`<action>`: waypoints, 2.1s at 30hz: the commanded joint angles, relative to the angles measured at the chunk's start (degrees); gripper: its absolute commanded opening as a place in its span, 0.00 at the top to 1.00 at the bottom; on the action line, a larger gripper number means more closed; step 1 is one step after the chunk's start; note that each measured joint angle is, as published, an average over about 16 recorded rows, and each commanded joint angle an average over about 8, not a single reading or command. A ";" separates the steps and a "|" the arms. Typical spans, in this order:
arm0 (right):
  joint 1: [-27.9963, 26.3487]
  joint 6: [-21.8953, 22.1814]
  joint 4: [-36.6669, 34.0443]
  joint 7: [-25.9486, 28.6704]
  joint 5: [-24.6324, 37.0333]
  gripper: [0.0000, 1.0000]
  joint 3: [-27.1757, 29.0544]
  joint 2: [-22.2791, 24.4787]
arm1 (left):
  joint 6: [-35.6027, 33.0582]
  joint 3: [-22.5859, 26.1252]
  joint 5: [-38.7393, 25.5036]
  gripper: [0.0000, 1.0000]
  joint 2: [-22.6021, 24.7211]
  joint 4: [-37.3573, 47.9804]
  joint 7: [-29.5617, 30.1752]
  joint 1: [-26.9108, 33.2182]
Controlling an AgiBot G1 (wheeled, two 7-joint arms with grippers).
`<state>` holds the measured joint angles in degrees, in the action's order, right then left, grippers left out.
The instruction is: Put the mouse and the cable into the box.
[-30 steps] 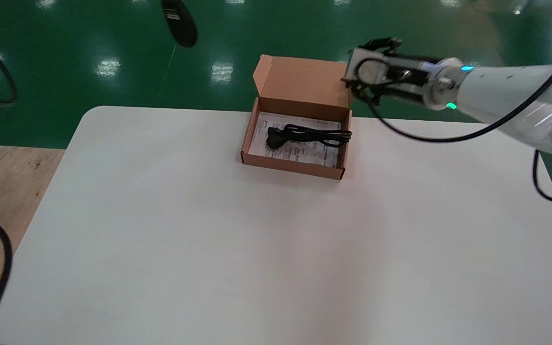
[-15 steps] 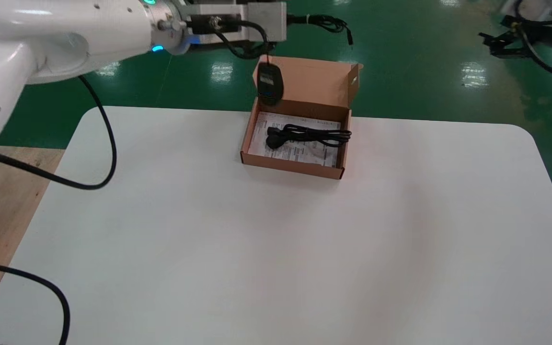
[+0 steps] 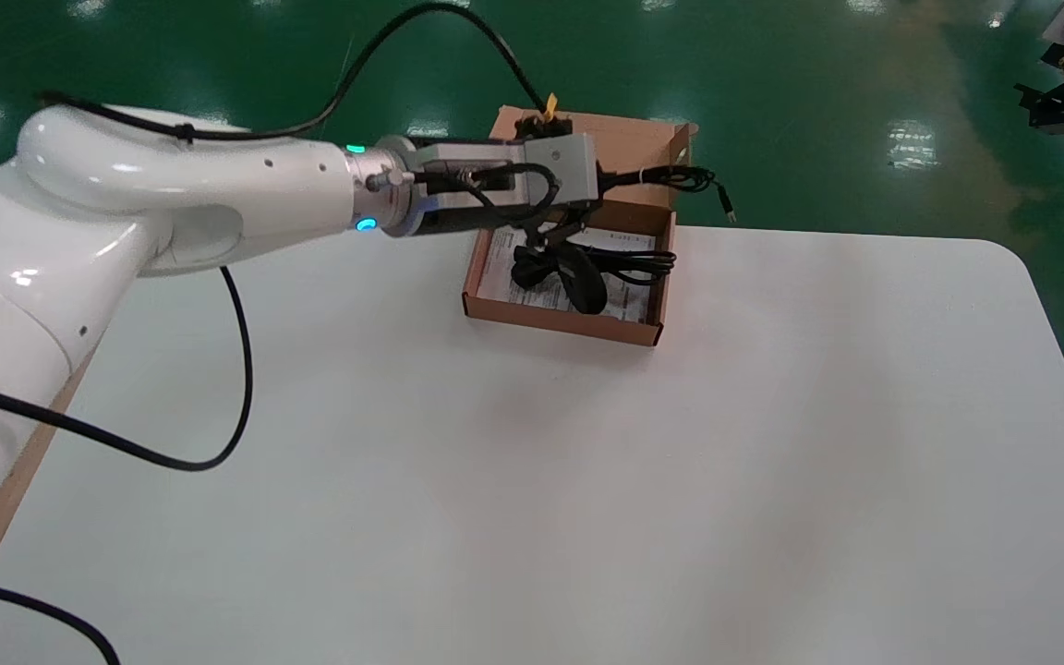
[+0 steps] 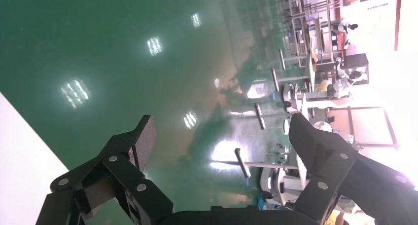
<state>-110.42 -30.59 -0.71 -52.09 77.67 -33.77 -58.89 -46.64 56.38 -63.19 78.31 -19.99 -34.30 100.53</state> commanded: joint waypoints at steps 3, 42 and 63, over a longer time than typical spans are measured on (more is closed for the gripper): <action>0.43 -0.13 0.09 0.31 -0.13 0.00 0.09 -0.22 | -0.71 1.91 2.34 1.00 -0.14 2.43 7.26 -2.39; 11.73 -13.59 15.90 14.28 -7.49 0.00 3.75 3.44 | -6.22 -1.01 3.76 0.00 -9.47 -5.12 32.83 -9.40; 28.21 -32.01 41.81 35.83 -20.06 0.00 9.96 12.51 | -20.80 -18.49 11.57 0.00 -24.50 -26.65 38.26 -22.54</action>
<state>-82.22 -62.60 41.09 -16.26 57.61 -23.81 -46.39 -67.44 37.90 -51.62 53.82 -46.63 3.96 78.00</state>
